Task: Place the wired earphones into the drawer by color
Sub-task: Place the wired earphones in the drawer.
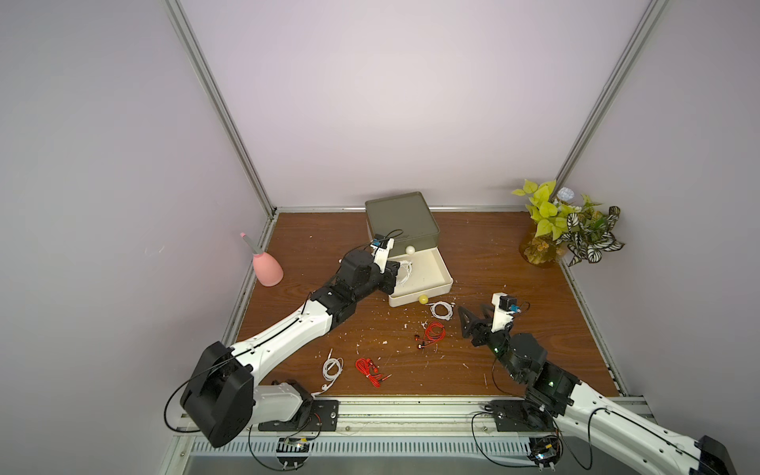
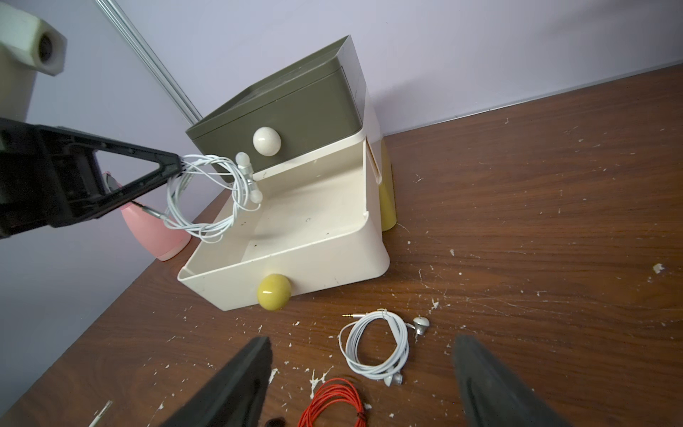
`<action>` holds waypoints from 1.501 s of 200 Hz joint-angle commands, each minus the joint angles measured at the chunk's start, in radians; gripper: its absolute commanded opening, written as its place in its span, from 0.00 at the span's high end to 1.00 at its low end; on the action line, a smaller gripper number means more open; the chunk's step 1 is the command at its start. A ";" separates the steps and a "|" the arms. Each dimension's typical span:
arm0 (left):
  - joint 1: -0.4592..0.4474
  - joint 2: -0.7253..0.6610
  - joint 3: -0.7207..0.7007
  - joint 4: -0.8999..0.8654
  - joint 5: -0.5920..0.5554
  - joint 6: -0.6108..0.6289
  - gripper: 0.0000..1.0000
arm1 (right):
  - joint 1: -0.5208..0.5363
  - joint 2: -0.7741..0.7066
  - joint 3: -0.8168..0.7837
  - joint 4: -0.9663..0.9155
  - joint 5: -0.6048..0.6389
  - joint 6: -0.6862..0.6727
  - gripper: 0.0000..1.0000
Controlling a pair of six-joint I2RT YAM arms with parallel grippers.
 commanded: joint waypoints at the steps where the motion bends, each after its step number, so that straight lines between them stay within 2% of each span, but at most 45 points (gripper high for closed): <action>1: -0.005 0.041 0.024 0.074 0.030 0.006 1.00 | -0.002 -0.008 0.005 -0.006 0.024 -0.011 0.16; 82: -0.005 0.142 0.037 0.100 0.021 -0.043 0.98 | -0.002 -0.020 0.006 -0.022 0.031 -0.012 0.16; 94: -0.005 0.141 0.040 0.094 0.014 -0.047 0.92 | -0.001 -0.022 0.008 -0.024 0.030 -0.012 0.16; 119: -0.005 0.131 0.048 0.074 0.004 -0.059 0.73 | -0.002 -0.021 0.009 -0.028 0.028 -0.011 0.16; 191: -0.005 -0.004 0.027 0.012 -0.032 -0.113 0.39 | -0.003 0.019 0.055 -0.087 0.006 -0.005 0.15; 251: 0.014 -0.223 -0.108 -0.021 -0.027 -0.170 0.00 | -0.070 0.168 0.119 -0.129 -0.166 0.012 0.15; 300: 0.090 -0.378 -0.232 -0.054 0.056 -0.239 0.01 | -0.179 0.279 0.142 -0.125 -0.374 0.062 0.15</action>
